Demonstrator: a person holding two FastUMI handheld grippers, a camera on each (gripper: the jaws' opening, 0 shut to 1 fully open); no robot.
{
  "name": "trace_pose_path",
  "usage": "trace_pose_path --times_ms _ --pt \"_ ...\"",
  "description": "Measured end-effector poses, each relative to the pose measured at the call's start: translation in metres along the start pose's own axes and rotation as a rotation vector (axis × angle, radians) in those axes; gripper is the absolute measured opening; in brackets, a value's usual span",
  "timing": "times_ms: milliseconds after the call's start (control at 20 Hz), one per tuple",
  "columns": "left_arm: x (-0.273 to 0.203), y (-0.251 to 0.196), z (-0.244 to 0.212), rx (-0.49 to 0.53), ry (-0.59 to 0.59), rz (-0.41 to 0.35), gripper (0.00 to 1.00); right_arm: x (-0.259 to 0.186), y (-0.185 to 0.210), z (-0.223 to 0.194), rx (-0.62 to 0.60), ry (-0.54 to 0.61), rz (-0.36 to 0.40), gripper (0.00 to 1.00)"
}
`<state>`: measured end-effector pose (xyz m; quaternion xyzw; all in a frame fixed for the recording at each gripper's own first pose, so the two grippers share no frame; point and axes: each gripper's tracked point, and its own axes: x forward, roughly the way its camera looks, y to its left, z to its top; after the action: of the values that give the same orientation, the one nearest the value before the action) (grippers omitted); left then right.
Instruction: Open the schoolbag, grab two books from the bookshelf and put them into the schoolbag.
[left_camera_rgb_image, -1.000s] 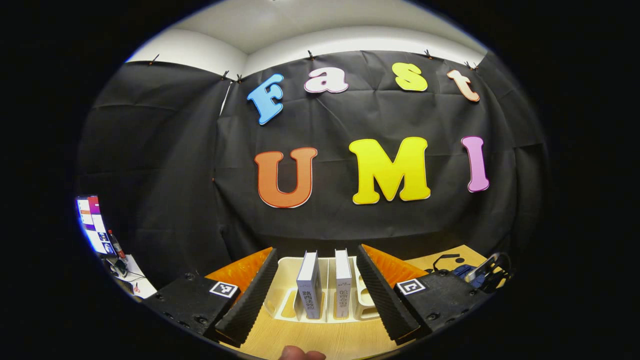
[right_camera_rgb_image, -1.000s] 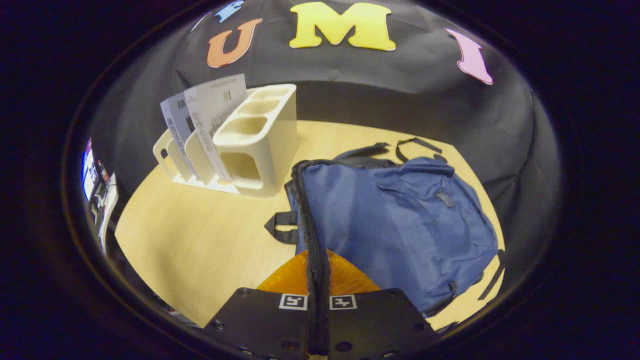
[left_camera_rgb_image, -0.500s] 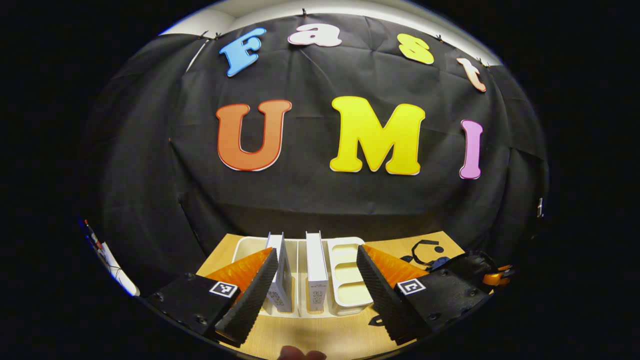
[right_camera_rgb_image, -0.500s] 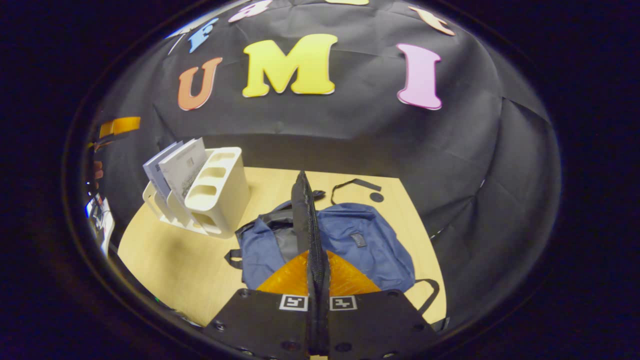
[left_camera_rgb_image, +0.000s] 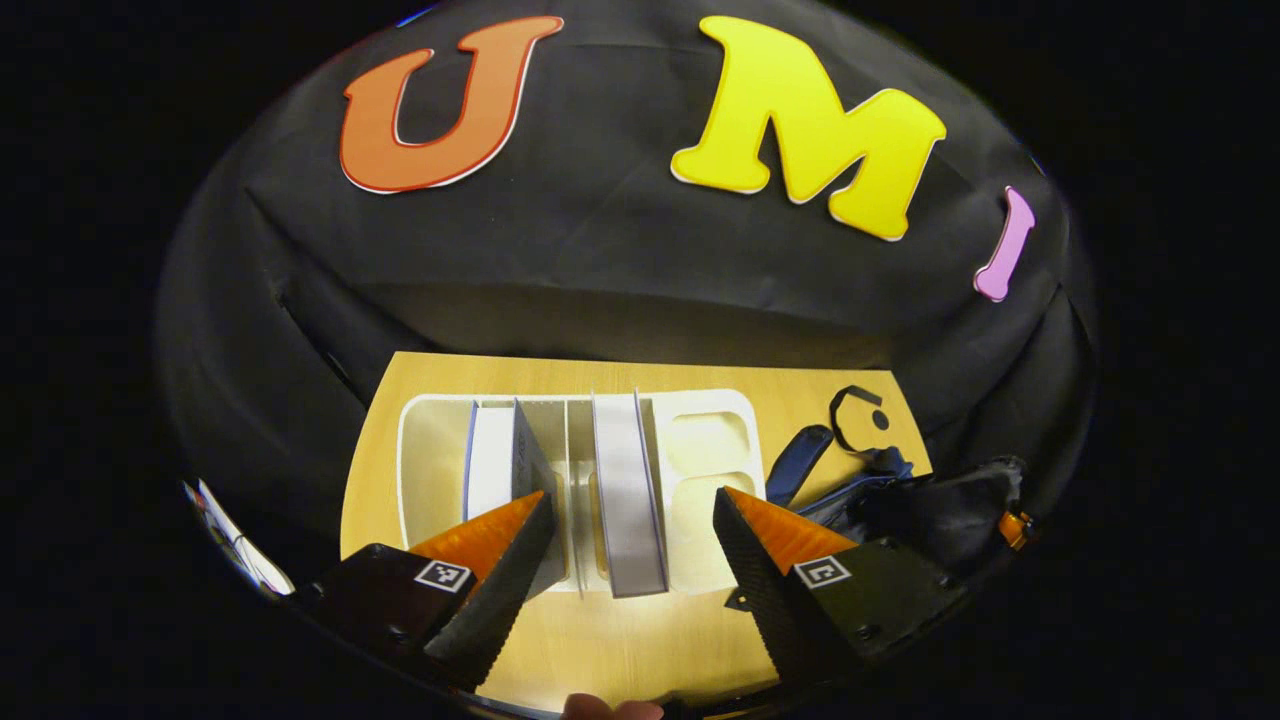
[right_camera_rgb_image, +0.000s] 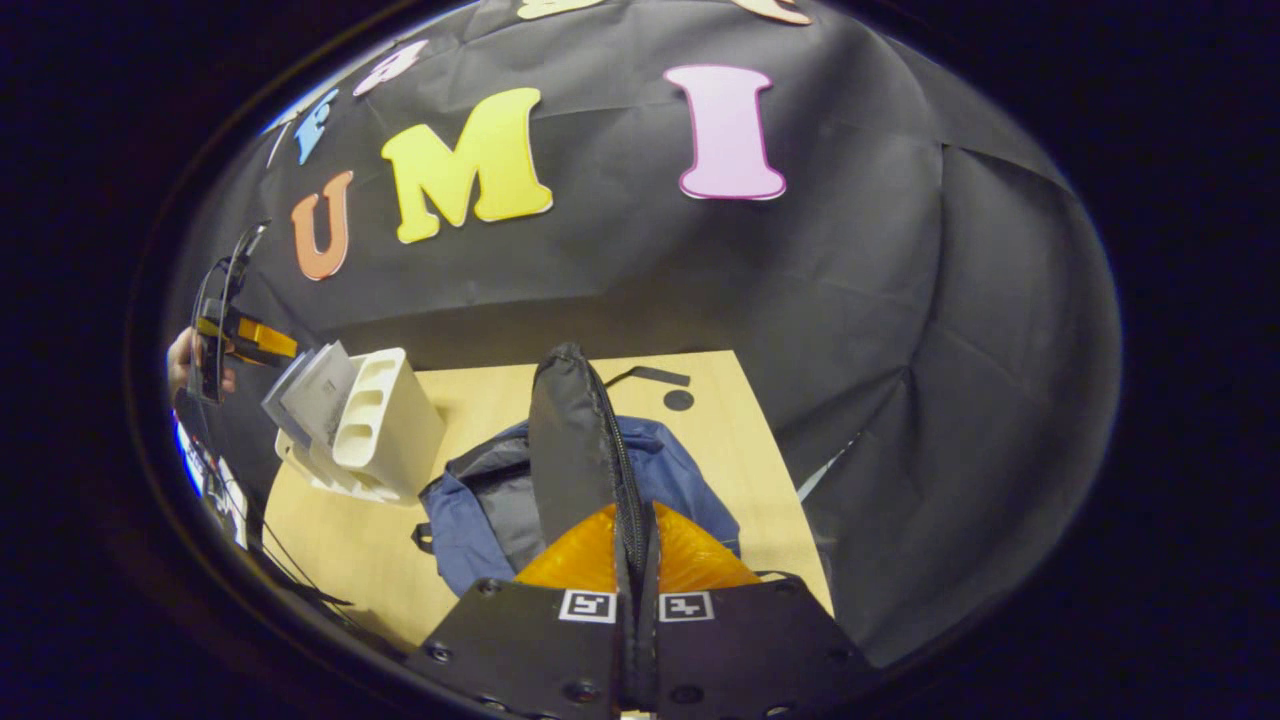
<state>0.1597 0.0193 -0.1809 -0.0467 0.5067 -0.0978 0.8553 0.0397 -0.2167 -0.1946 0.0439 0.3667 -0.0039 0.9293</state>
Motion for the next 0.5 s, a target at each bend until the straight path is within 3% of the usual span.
trace_pose_path --times_ms 200,350,500 --pt "0.030 -0.004 -0.014 0.023 0.190 -0.004 1.00 0.004 -0.001 -0.002 0.009 0.007 0.013 0.01" --pt "0.058 -0.004 -0.037 -0.017 0.373 0.014 1.00 0.005 -0.006 -0.002 0.009 0.000 0.013 0.01" --pt "0.072 -0.002 -0.049 -0.034 0.448 0.026 1.00 0.006 -0.009 -0.008 0.044 0.005 0.021 0.01"
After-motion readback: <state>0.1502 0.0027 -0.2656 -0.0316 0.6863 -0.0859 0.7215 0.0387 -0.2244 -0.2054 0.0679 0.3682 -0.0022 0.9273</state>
